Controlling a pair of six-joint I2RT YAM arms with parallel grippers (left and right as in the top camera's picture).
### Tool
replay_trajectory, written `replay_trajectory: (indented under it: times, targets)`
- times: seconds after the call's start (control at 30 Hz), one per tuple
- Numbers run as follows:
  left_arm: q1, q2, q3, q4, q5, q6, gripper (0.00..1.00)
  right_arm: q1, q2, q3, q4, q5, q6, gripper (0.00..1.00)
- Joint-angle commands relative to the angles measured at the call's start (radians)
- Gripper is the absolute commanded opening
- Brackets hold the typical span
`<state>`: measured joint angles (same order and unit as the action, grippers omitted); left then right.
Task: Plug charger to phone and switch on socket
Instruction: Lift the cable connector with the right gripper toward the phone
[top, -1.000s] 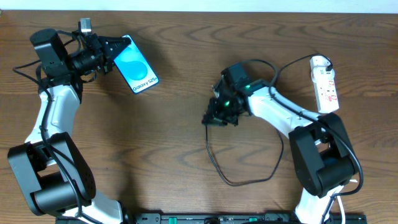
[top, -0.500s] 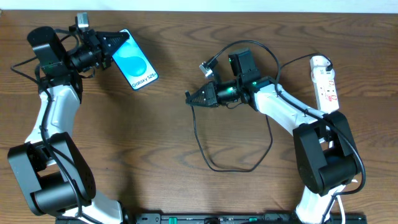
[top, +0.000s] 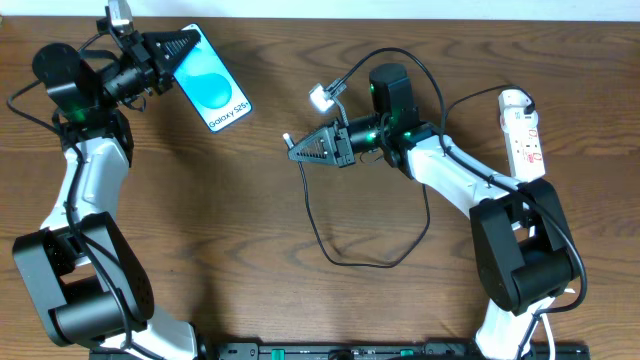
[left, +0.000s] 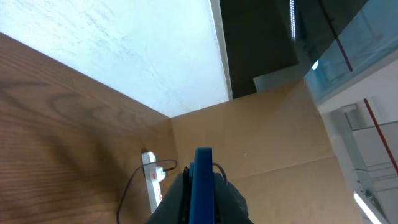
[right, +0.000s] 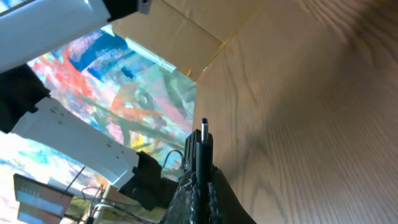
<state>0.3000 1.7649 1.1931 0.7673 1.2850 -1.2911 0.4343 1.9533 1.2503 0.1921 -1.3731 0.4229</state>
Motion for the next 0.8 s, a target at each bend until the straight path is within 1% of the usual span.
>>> replay_trajectory:
  times: [0.0, 0.27, 0.47, 0.63, 0.77]
  targets:
    - [0.002, -0.029, 0.007, 0.025, 0.017, -0.031, 0.08, 0.015, 0.008, 0.013, 0.045, -0.064, -0.021, 0.01]
    - [-0.017, -0.029, 0.007, 0.089, 0.016, -0.031, 0.07, 0.048, 0.008, 0.013, 0.235, -0.13, -0.02, 0.01]
    - [-0.038, -0.029, 0.007, 0.19, 0.006, -0.033, 0.08, 0.067, 0.008, 0.013, 0.349, -0.128, -0.02, 0.01]
    - [-0.038, -0.029, 0.007, 0.201, 0.006, -0.058, 0.07, 0.068, 0.008, 0.013, 0.402, -0.119, -0.021, 0.01]
    - [-0.046, -0.029, 0.007, 0.202, 0.006, -0.084, 0.08, 0.068, 0.008, 0.013, 0.402, -0.073, -0.02, 0.01]
